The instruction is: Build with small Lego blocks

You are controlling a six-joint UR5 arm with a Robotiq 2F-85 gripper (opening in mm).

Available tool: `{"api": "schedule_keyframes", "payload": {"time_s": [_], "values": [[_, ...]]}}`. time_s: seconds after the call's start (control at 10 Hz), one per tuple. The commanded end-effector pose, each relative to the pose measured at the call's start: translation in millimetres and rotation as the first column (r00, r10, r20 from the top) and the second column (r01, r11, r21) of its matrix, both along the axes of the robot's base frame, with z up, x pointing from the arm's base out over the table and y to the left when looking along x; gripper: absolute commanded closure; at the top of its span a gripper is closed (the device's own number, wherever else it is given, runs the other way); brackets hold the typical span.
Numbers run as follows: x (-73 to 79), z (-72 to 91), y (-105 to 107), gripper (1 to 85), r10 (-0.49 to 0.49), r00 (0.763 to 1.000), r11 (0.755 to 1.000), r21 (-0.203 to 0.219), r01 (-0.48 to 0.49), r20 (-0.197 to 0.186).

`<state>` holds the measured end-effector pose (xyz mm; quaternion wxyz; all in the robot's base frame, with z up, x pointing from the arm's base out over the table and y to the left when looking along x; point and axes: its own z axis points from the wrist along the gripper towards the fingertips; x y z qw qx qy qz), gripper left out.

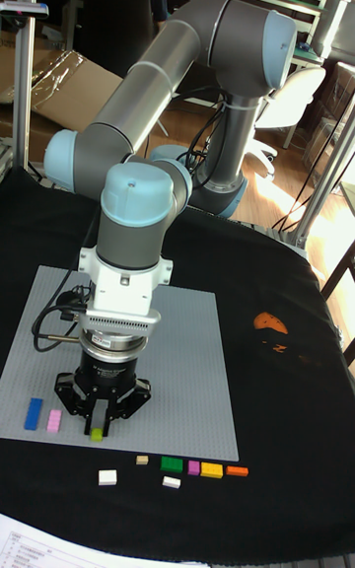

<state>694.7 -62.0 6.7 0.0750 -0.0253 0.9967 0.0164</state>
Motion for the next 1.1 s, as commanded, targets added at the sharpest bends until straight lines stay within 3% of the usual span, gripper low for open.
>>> {"api": "schedule_keyframes", "payload": {"time_s": [0.0,0.7,1.0], "values": [[2.4,0.1,0.9,57.3,-0.009,1.000,1.000,0.012,0.009,0.008],[1.7,-0.2,4.6,61.3,-0.018,1.000,0.999,0.027,0.018,0.004],[-0.2,0.1,4.8,75.0,-0.032,0.999,0.999,0.029,0.033,-0.005]]}}
